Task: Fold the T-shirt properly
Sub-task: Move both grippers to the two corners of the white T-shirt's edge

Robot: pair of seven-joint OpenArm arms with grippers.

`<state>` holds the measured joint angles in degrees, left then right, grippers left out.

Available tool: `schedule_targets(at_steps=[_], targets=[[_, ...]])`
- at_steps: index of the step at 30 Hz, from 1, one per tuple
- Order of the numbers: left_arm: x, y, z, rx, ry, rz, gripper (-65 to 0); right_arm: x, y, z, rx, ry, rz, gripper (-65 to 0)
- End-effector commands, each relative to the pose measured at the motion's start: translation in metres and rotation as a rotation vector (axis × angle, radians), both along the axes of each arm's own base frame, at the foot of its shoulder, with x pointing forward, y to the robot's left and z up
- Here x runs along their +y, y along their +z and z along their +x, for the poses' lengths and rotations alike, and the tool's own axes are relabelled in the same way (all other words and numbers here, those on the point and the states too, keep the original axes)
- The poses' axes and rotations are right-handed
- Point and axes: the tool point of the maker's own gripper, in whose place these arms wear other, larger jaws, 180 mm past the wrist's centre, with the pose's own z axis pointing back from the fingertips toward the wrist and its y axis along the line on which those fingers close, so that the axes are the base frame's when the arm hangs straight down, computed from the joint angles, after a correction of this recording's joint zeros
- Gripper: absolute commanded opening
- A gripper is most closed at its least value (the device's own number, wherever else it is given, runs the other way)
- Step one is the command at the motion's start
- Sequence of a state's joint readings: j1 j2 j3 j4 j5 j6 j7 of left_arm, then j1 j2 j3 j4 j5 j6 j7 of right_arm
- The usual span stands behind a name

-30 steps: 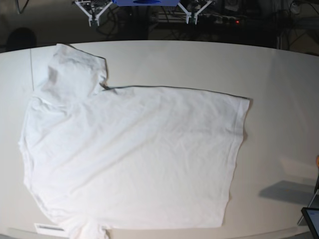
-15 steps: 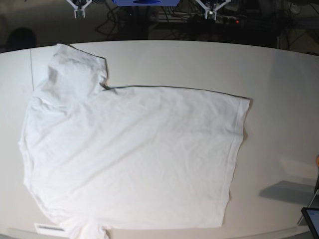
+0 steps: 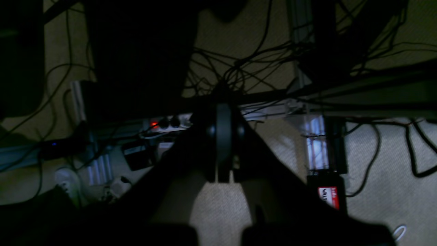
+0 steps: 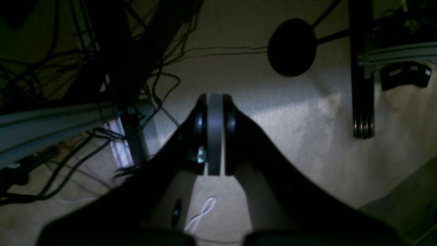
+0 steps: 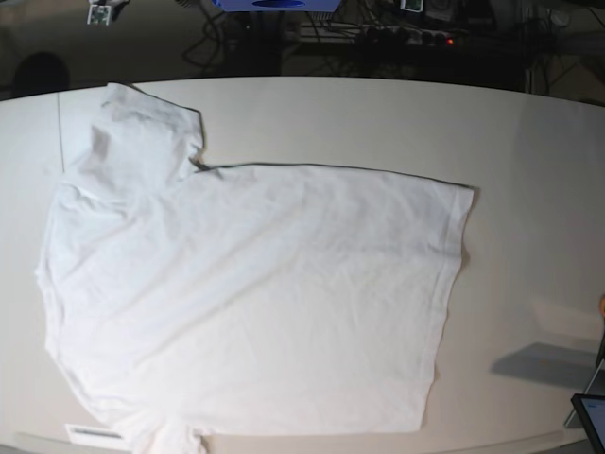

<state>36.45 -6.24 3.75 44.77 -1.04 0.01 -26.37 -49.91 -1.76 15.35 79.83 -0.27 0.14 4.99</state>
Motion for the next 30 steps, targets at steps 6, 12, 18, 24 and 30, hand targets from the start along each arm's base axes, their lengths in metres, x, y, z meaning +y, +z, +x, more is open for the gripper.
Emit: schedule_targets(at_steps=[6,12,18,24,30], targets=[[-0.004,0.029,-0.002,-0.165,-0.035,-0.019,-65.0,-0.007,0.048,0.03,-0.133,0.042,-0.053,-65.0],[-0.011,0.058,-0.001,-0.323,-0.062,-0.043,-65.0,-0.013,0.083,0.061,-0.243,0.047,-0.096,-65.0],[0.006,0.095,0.011,-0.48,-0.048,0.003,-65.0,-0.016,0.11,0.086,-0.325,0.058,-0.124,-65.0],[0.039,0.157,0.05,-0.677,-0.051,0.118,-65.0,-0.014,0.146,0.128,-0.416,0.062,-0.138,-65.0],[0.048,0.208,0.083,-0.814,-0.086,0.18,-65.0,0.006,0.148,0.157,-0.46,0.093,0.018,-65.0]])
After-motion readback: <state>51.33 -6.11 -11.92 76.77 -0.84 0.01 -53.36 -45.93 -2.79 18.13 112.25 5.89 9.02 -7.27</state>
